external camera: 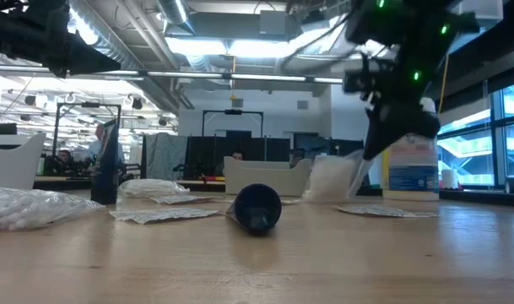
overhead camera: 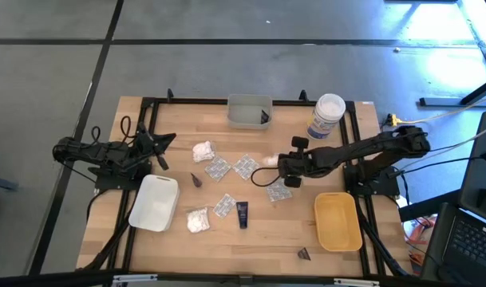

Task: Pick & Place Travel size toiletries
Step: Put the right cotton pack into the yellow bin

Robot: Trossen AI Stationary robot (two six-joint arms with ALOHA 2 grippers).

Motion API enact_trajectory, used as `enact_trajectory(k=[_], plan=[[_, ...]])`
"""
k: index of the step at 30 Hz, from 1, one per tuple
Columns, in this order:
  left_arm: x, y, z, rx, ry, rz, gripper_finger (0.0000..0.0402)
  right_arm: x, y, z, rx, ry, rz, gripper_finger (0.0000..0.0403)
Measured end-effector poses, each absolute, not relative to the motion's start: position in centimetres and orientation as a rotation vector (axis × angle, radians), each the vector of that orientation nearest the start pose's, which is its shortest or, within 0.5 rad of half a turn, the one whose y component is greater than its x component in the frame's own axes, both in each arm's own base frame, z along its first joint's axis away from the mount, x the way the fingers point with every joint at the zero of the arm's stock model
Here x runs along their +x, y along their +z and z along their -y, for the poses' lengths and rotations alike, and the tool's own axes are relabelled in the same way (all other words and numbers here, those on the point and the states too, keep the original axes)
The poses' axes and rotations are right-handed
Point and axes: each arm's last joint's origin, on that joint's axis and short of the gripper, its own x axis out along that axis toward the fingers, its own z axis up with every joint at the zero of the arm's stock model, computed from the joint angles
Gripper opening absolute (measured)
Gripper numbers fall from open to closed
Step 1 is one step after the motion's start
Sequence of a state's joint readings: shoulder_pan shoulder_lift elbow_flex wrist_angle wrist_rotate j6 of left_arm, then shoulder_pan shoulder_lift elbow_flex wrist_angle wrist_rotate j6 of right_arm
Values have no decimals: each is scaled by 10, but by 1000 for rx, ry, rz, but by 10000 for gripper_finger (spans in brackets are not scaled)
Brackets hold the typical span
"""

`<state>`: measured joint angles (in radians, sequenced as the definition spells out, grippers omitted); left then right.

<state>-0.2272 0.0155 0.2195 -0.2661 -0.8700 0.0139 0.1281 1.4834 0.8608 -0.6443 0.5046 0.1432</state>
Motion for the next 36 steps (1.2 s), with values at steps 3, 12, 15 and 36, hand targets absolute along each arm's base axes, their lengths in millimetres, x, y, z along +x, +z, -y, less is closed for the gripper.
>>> enact_trajectory(k=[3, 12, 15, 36], plan=[[73, 211, -6, 47, 643, -59, 11, 253, 199, -24, -203, -377, -1132, 1], [73, 211, -6, 47, 643, -59, 10, 233, 232, -41, -90, -250, -999, 0], [73, 211, -6, 47, 642, -59, 12, 227, 239, -48, -64, -218, -967, 0], [73, 211, -6, 46, 642, -58, 11, 184, 272, -96, 56, -48, -794, 0]])
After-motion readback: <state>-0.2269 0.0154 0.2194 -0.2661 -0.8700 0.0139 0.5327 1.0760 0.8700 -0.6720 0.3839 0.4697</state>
